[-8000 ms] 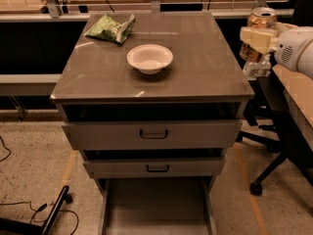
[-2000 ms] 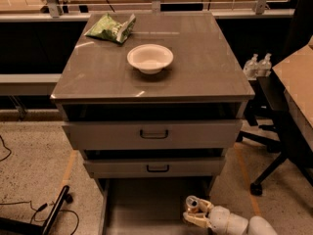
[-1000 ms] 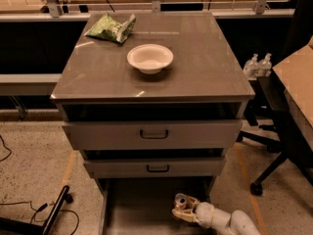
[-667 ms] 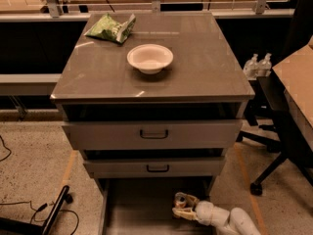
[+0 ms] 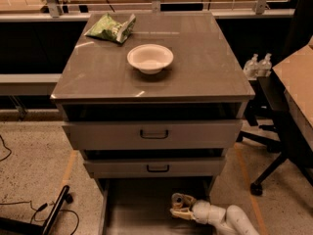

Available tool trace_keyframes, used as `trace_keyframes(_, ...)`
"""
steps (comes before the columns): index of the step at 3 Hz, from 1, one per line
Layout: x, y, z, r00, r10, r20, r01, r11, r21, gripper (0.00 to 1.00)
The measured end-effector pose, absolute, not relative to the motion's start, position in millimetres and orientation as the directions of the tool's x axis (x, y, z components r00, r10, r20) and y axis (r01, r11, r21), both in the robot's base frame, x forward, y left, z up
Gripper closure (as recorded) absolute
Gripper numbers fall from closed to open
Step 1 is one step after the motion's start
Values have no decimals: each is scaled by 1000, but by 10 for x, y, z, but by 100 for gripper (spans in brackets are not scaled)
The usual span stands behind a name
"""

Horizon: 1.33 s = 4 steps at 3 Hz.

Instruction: Place orange can into bottom drawer

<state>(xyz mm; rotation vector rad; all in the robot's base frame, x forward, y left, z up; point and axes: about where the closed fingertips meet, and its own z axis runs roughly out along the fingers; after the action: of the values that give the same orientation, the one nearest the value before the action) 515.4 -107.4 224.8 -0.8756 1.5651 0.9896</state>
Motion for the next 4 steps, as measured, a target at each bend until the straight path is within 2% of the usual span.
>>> trace_keyframes(4,5027,-749,1834,-223,-217,-950,-913,388,126,100)
